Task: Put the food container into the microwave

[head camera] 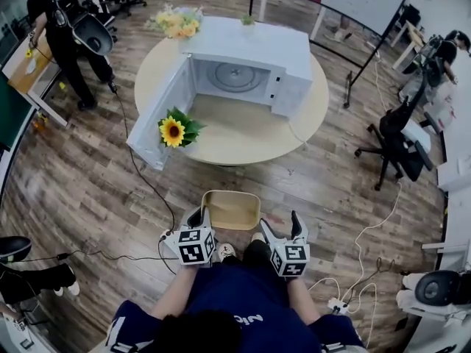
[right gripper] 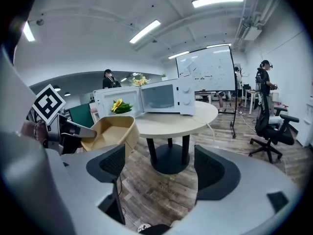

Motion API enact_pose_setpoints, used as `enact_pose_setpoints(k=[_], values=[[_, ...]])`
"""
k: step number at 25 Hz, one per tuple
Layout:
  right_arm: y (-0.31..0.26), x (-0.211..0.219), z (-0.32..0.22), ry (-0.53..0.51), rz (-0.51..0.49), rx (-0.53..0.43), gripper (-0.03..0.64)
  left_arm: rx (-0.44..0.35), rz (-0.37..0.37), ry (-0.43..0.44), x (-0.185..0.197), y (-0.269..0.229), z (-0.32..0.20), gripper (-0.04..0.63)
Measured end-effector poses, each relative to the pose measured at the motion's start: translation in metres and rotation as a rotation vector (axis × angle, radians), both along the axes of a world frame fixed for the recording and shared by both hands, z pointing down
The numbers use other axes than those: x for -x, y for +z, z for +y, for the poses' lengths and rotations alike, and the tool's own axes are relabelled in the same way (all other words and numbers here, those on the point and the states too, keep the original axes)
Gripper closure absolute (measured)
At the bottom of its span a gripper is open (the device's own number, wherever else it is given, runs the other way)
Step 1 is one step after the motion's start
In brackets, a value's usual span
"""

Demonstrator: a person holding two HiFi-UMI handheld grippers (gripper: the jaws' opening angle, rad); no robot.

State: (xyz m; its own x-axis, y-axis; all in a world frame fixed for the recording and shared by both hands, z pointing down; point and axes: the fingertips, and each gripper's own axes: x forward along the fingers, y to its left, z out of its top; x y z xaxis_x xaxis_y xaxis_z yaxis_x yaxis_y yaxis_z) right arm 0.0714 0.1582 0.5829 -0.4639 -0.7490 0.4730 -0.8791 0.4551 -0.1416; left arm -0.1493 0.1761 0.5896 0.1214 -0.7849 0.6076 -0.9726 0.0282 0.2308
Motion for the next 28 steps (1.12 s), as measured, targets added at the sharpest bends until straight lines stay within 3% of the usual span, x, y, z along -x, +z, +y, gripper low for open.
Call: enact_pose_setpoints(k=[11,15,28], values=[[0.010,0.003,-0.045,-0.044,-0.020,0.006,0.185,-0.008,0.014,-0.064,0.003,0.002,-0.039,0.589],[0.007,0.003,-0.091,-0.072,-0.030,-0.007,0.186,-0.015,0.003,-0.082,0.000,0.000,-0.070,0.589],[-0.001,0.022,-0.246,-0.250,-0.049,-0.018,0.193,0.026,-0.008,-0.262,0.005,-0.001,-0.183,0.589]])
